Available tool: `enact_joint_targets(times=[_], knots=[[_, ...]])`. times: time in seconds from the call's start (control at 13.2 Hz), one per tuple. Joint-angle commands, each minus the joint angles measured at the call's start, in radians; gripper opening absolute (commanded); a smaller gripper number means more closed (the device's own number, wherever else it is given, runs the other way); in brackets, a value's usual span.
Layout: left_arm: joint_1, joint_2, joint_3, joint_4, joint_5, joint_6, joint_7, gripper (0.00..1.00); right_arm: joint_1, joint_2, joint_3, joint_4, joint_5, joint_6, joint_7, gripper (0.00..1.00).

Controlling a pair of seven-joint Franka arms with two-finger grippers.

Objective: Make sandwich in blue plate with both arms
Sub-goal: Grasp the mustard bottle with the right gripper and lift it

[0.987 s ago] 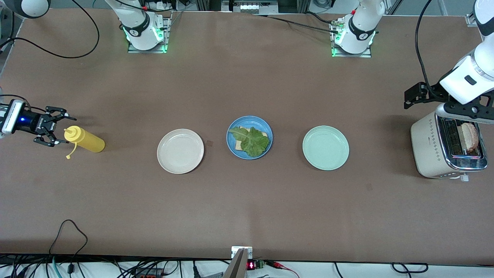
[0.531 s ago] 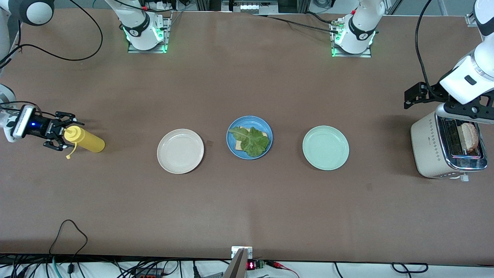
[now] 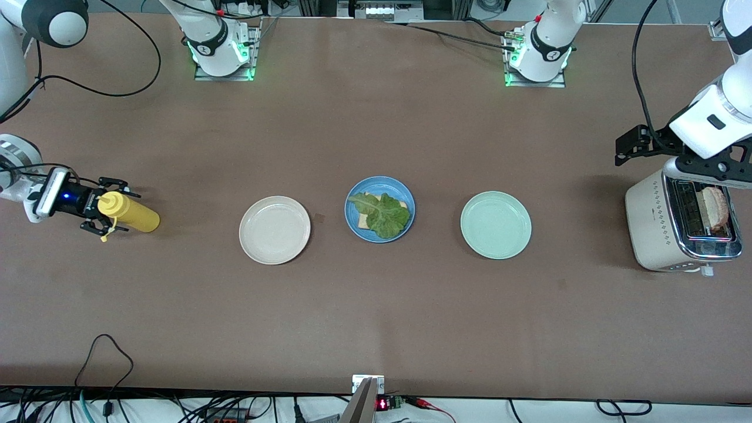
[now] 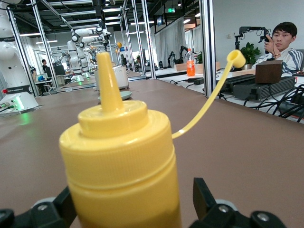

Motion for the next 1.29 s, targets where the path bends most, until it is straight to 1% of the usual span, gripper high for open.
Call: enact_joint_targets(times=[0.0,0.08,0.15,0.23,0.3,0.53,0.68,0.91,0.99,1.21], knots=[[0.009,-0.015,-0.005,0.002,-0.011,-0.01,0.015,1.0,0.009,0.021,0.0,0.018,0.02,-0.001,-0.025,1.0],[0.009,-0.015,-0.005,0.002,-0.013,-0.011,0.015,1.0,0.01,0.021,0.0,0.018,0.018,-0.004,-0.025,0.93],[0.009,-0.015,-0.005,0.002,-0.013,-0.011,0.015,1.0,0.012,0.021,0.0,0.02,0.018,-0.008,-0.027,0.71],[0.009,-0.015,-0.005,0.002,-0.013,-0.011,0.015,1.0,0.016,0.019,0.0,0.018,0.017,-0.009,-0.025,0.33],[0.008,-0.015,-0.005,0.002,-0.013,-0.011,0.015,1.0,0.025,0.019,0.0,0.02,0.017,-0.009,-0.025,0.21],[0.008,-0.015,-0.005,0.002,-0.011,-0.011,0.017,1.0,0.041,0.004,-0.002,0.021,0.011,-0.012,-0.024,0.07],[0.008,-0.015,-0.005,0.002,-0.011,-0.01,0.015,1.0,0.065,-0.047,-0.007,0.04,-0.015,-0.009,-0.007,0.0],[0.008,-0.015,-0.005,0.002,-0.011,-0.011,0.017,1.0,0.16,-0.12,-0.02,0.076,-0.054,0.029,0.047,0.0],[0.009,-0.015,-0.005,0.002,-0.011,-0.011,0.015,1.0,0.206,-0.159,-0.029,0.078,-0.075,0.067,0.076,0.0],[0.009,-0.015,-0.005,0.002,-0.011,-0.011,0.017,1.0,0.352,-0.263,-0.043,0.076,-0.185,0.221,0.134,0.0]])
